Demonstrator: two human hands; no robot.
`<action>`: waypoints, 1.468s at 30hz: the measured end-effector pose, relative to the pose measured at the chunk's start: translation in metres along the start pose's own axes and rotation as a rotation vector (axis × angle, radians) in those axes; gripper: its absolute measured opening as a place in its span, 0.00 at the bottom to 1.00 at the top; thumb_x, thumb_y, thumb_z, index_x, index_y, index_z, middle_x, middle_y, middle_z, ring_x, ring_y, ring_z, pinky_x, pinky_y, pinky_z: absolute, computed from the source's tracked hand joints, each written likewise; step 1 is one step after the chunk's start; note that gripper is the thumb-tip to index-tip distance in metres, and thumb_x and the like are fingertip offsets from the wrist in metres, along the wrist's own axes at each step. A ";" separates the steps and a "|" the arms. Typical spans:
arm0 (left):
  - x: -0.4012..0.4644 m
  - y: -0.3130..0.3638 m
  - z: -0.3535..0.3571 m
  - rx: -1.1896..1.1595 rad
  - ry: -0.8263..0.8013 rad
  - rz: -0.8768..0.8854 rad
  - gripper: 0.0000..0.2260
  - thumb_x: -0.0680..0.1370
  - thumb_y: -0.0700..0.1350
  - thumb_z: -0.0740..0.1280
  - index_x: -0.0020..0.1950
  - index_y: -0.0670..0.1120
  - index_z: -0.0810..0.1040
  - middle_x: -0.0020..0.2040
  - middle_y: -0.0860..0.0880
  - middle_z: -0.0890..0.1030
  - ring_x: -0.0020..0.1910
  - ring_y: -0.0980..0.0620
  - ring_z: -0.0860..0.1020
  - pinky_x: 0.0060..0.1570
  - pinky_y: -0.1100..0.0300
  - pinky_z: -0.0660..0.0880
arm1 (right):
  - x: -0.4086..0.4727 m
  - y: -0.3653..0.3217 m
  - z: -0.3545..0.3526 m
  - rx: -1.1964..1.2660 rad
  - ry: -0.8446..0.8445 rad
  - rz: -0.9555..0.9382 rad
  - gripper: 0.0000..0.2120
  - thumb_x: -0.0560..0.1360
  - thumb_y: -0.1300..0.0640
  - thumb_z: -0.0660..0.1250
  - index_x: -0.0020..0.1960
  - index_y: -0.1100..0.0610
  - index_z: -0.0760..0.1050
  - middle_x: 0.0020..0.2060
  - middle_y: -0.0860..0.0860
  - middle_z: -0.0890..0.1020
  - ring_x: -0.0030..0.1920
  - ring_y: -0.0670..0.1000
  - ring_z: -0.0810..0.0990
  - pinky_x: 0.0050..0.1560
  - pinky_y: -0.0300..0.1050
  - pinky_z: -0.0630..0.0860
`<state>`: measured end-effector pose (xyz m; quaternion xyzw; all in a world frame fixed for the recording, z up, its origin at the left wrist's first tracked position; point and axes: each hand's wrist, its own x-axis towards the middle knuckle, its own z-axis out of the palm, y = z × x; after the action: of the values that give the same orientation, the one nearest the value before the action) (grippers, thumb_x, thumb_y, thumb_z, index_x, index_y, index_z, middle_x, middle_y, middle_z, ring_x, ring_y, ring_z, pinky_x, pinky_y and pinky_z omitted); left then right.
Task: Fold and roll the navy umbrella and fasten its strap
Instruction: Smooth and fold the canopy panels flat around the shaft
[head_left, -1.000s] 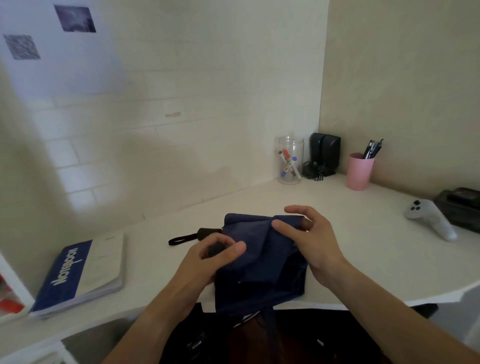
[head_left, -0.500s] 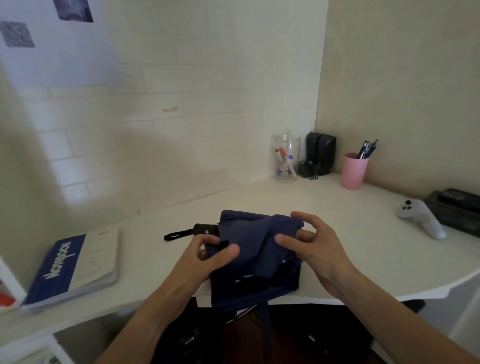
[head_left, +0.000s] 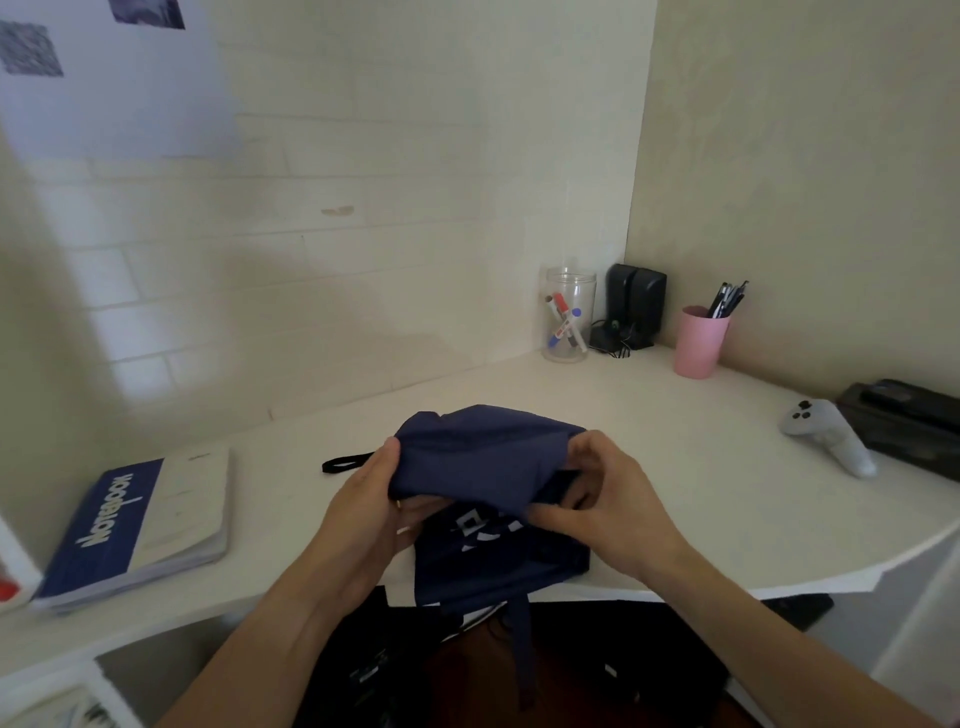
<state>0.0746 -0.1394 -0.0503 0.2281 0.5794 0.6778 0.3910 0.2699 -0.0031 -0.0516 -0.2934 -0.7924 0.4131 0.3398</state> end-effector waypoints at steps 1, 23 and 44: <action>0.000 0.001 0.001 -0.011 -0.006 -0.015 0.19 0.85 0.60 0.55 0.69 0.52 0.76 0.56 0.44 0.87 0.55 0.47 0.86 0.64 0.47 0.74 | 0.001 -0.003 0.001 -0.053 -0.031 -0.032 0.31 0.57 0.47 0.83 0.55 0.48 0.73 0.48 0.41 0.85 0.34 0.47 0.81 0.38 0.49 0.82; -0.004 -0.005 -0.007 0.083 -0.116 -0.008 0.11 0.81 0.46 0.68 0.62 0.46 0.83 0.57 0.47 0.87 0.58 0.47 0.85 0.68 0.50 0.74 | 0.008 0.033 -0.009 0.056 0.068 -0.285 0.17 0.67 0.70 0.78 0.40 0.47 0.84 0.39 0.48 0.85 0.32 0.47 0.80 0.37 0.42 0.77; -0.014 -0.017 -0.026 0.437 -0.344 0.123 0.12 0.80 0.49 0.68 0.53 0.43 0.88 0.54 0.46 0.88 0.57 0.49 0.85 0.59 0.58 0.77 | -0.008 0.037 -0.021 0.367 -0.142 -0.085 0.07 0.73 0.68 0.72 0.47 0.71 0.77 0.40 0.70 0.81 0.34 0.55 0.83 0.34 0.39 0.77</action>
<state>0.0680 -0.1659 -0.0706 0.4535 0.6219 0.5106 0.3832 0.2976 0.0182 -0.0764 -0.1627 -0.7374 0.5557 0.3479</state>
